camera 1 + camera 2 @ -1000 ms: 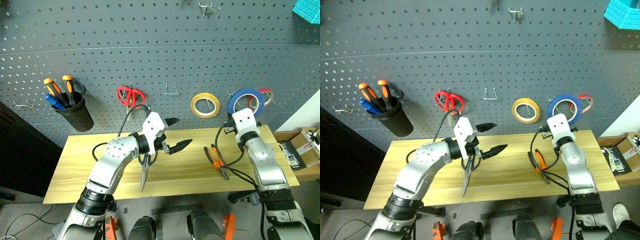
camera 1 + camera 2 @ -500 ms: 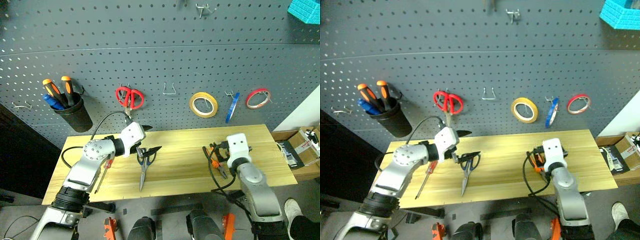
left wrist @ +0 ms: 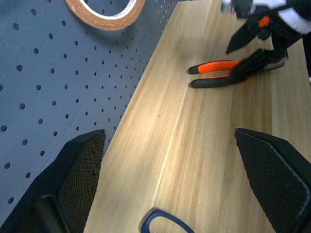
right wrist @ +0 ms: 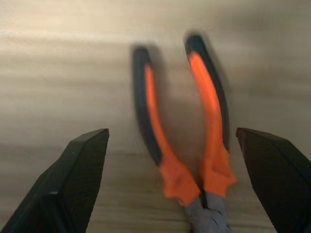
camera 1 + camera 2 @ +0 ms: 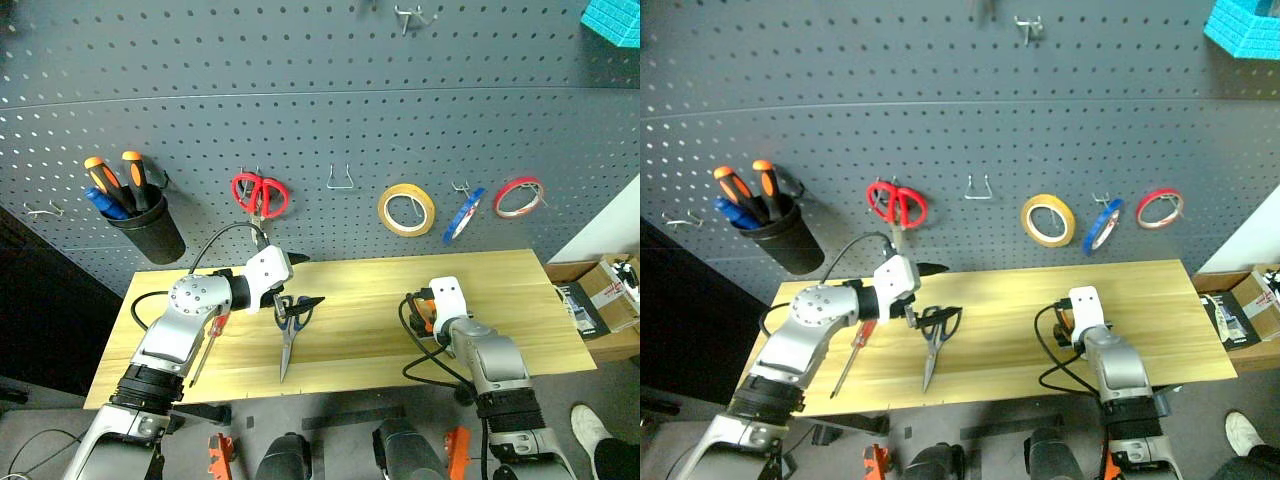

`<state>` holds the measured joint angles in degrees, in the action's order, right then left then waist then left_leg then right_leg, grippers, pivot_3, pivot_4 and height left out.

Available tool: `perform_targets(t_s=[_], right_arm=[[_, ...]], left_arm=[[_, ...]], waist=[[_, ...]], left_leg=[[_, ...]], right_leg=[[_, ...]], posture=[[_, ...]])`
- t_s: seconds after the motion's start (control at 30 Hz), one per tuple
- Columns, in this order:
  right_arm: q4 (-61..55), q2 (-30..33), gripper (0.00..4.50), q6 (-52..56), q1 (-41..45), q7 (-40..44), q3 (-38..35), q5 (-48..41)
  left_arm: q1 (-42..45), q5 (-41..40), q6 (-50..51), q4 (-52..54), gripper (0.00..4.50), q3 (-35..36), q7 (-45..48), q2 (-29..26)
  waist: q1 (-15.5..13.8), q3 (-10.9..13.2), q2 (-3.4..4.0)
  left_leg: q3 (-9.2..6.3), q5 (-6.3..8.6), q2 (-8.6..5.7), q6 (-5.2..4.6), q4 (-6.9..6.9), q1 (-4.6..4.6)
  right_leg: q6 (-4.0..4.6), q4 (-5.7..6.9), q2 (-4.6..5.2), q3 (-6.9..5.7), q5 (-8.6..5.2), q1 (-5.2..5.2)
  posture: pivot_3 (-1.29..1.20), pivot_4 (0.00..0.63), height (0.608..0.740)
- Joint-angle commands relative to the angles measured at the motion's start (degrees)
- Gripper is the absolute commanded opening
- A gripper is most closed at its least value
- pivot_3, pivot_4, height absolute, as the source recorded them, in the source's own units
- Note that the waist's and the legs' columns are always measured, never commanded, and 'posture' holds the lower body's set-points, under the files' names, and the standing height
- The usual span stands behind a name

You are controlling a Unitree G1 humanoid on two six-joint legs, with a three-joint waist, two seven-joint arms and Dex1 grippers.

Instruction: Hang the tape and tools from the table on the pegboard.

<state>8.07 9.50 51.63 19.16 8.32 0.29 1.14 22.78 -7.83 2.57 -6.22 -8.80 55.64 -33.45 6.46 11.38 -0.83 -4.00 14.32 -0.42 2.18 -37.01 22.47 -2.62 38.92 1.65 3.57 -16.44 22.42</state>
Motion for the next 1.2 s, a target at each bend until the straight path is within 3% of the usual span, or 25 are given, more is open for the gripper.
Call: perform_targets(t_s=[0.03, 0.4, 0.5, 0.6, 0.63, 0.77, 0.93, 1.07, 1.2], right_arm=[[2.7, 1.3, 4.48, -2.7, 2.1, 1.4, 1.2, 0.2], [17.9, 3.5, 4.48, -8.9, 7.6, 5.3, 2.3, 0.3], [21.7, 4.0, 3.93, -9.3, 8.8, 5.9, 1.8, 0.0], [23.3, 4.2, 3.01, -10.5, 9.2, 5.9, 1.5, 0.0], [22.7, 3.9, 2.98, -11.4, 8.9, 5.3, 1.1, -0.2], [15.6, 3.1, 2.98, -12.0, 6.0, 4.7, 2.3, 0.5], [-7.6, 0.9, 2.98, -10.7, -1.6, 3.9, 5.5, 0.3], [-29.4, -3.9, 2.98, -16.3, -8.2, 3.7, 8.2, -2.5], [-39.7, -5.9, 2.98, -18.3, -7.3, 3.1, 11.6, -1.7]], left_arm=[[-0.7, -0.1, -0.1, 3.0, 4.50, 0.2, -0.2, 0.1], [-1.5, -0.1, 0.5, 3.8, 4.50, 0.0, 0.3, 0.8], [-1.9, -0.1, 0.3, 3.9, 4.50, 0.0, 0.5, 0.8], [-2.6, -0.3, 0.1, 4.2, 4.50, 0.3, 0.4, 0.8], [-3.1, -0.6, 0.1, 4.4, 4.50, 0.7, 0.1, 0.8], [-5.6, -2.5, 0.0, 5.4, 4.50, 3.2, -0.8, 0.8], [-10.4, -6.9, 0.0, 8.8, 4.50, 8.1, -1.0, 0.5], [-14.6, -11.3, 1.7, 11.8, 4.50, 14.6, -6.2, 2.4], [-16.5, -13.4, 1.3, 13.8, 4.50, 19.3, -11.0, 4.8]], waist=[[0.1, 0.0, -0.01], [0.2, -0.1, -0.06], [0.2, -0.2, -0.12], [0.2, -0.5, -0.30], [0.2, -0.6, -0.35], [0.2, -0.6, -0.36], [0.2, -0.6, -0.35], [0.3, -0.6, -0.35], [-0.2, -0.6, -0.37]], left_leg=[[0.01, 0.00, 0.01, 0.00, 0.00, -0.02], [0.02, 0.00, 0.01, 0.00, -0.04, -0.05], [0.02, 0.00, 0.02, 0.00, -0.03, -0.09], [0.01, 0.00, 0.01, 0.00, -0.04, -0.12], [0.01, 0.00, 0.02, 0.00, -0.04, -0.13], [0.01, 0.00, 0.01, 0.00, -0.05, -0.13], [-0.05, 0.00, 0.05, 0.00, -0.01, 0.02], [0.02, 0.00, 0.10, 0.01, -0.02, 0.28], [-0.05, 0.00, 0.10, 0.02, -0.03, 0.34]], right_leg=[[0.00, 0.00, 0.00, 0.00, 0.00, 0.00], [0.00, 0.06, -0.01, 0.02, 0.00, -0.02], [0.00, 0.06, -0.01, 0.01, 0.00, -0.05], [0.00, 0.06, -0.01, 0.01, 0.00, -0.10], [0.00, 0.06, -0.01, 0.01, 0.00, -0.11], [-0.01, 0.06, 0.00, 0.02, 0.00, -0.12], [0.00, 0.06, 0.00, 0.01, 0.00, 0.04], [0.00, 0.16, 0.00, 0.10, 0.01, 0.42], [0.00, 0.14, 0.01, 0.02, 0.01, 0.45]], posture=[[-0.11, 0.156, 0.740], [-0.12, 0.149, 0.740], [-0.12, 0.147, 0.740], [-0.12, 0.145, 0.740], [-0.12, 0.145, 0.740], [-0.11, 0.145, 0.740], [-0.10, 0.147, 0.740], [-0.09, 0.151, 0.740], [-0.08, 0.156, 0.740]])
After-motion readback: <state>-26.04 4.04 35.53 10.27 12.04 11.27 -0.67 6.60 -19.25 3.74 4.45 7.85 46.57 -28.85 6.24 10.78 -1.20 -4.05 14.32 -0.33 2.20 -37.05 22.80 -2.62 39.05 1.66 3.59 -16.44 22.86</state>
